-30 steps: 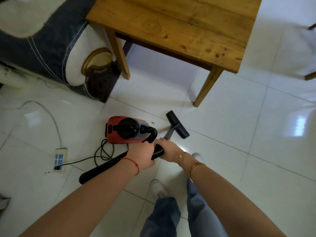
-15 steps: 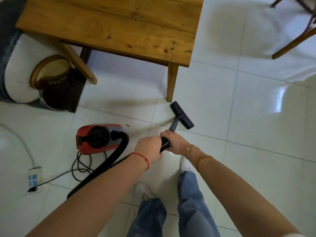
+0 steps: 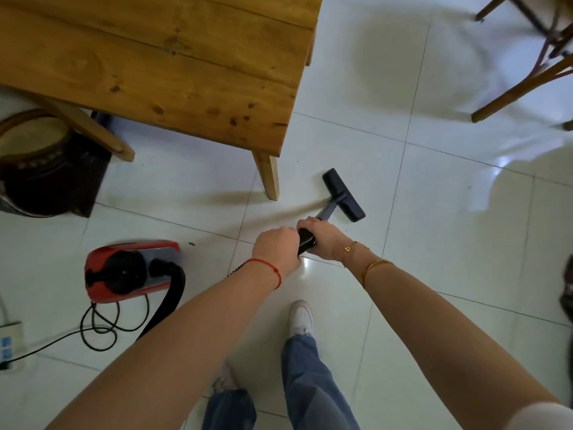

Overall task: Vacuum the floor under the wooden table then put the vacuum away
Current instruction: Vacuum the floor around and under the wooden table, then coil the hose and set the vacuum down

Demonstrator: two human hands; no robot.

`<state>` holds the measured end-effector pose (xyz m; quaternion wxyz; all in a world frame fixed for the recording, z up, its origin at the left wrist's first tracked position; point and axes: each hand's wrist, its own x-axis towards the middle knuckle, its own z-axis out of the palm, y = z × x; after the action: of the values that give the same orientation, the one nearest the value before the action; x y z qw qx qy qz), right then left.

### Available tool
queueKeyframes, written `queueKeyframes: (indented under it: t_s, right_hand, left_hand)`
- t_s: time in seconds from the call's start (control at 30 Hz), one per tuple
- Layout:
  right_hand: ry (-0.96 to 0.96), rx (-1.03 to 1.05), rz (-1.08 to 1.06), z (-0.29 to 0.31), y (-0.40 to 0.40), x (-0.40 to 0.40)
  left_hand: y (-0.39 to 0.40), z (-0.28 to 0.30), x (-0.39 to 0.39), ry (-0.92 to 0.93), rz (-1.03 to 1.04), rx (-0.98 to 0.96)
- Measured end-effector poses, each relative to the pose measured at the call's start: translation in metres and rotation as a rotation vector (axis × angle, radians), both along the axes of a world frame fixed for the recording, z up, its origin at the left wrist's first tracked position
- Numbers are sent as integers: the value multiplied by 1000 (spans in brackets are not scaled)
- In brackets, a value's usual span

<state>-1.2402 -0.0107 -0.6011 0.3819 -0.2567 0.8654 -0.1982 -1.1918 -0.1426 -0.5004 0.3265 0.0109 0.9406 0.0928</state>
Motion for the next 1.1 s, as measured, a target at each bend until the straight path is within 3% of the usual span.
queueKeyframes:
  t_s: [0.2, 0.47, 0.73, 0.9, 1.1]
  right_hand:
    - [7, 9, -1, 2, 10, -12]
    - [-33, -13, -6, 27, -36, 34]
    - [-78, -104, -55, 52, -140, 124]
    - [-80, -140, -106, 60, -214, 189]
    - [-59, -126, -235, 71, -279, 233]
  left_hand:
    - [10, 2, -13, -24, -7, -12]
    - [-34, 26, 27, -64, -34, -58]
    - [-135, 53, 113, -36, -52, -85]
    - [-211, 70, 173, 50, -161, -128]
    - [-304, 83, 229, 189, -146, -91]
